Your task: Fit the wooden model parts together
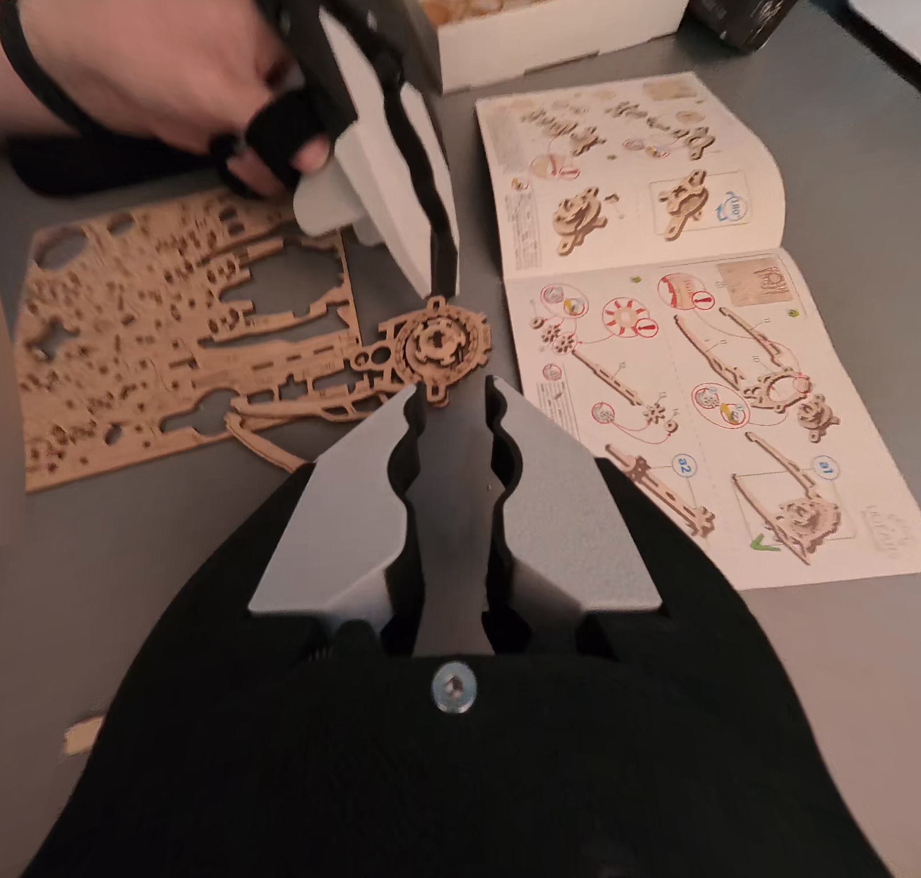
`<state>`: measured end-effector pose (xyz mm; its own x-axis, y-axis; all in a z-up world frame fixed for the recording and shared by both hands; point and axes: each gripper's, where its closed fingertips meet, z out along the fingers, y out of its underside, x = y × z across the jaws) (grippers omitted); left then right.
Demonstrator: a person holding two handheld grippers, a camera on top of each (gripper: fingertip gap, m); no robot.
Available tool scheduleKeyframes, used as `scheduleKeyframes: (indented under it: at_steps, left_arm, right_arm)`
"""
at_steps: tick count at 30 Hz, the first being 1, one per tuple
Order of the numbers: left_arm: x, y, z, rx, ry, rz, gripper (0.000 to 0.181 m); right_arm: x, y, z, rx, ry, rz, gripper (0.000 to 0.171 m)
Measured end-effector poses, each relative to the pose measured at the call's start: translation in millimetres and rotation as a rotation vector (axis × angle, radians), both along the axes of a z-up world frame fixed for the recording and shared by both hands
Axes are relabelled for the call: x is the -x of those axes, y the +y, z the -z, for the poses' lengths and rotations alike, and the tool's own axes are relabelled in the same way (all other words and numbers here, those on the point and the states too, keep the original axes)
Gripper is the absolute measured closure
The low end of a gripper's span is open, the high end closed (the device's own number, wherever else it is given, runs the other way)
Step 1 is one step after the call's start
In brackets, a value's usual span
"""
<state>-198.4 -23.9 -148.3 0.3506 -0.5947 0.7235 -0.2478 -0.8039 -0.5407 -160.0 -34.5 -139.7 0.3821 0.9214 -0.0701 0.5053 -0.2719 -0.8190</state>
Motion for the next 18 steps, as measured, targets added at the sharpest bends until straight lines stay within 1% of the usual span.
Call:
scheduleKeyframes:
  at_steps: [2,4,6,8,11,15,18]
  left_arm:
    - [-0.6,-0.2,0.1,-0.001,0.002,0.002,0.162]
    - [-1.6,-0.9,0.4,-0.003,0.004,0.006,0.162]
    - [-2.4,-1.4,0.4,-0.006,0.006,0.008,0.163]
    - [-2.6,-1.5,0.7,-0.009,0.009,0.009,0.163]
    - [-2.8,-1.6,0.9,-0.009,0.009,0.01,0.164]
    - [-3.8,-3.2,2.3,-0.012,0.017,0.021,0.167]
    - [-5.7,-5.8,3.3,-0.019,0.025,0.037,0.17]
  right_arm:
    - [3.5,6.4,-7.0,0.055,0.087,0.048,0.149]
    - [5.9,11.9,-6.0,0.092,0.111,0.08,0.15]
    - [5.7,18.6,-2.0,0.076,0.088,0.111,0.153]
    - [7.9,19.4,-0.9,0.078,0.086,0.106,0.156]
    - [10.4,19.2,2.2,0.118,0.095,0.111,0.157]
    - [7.9,21.1,9.2,0.13,0.058,0.126,0.159]
    - [8.8,19.4,9.2,0.169,0.08,0.123,0.164]
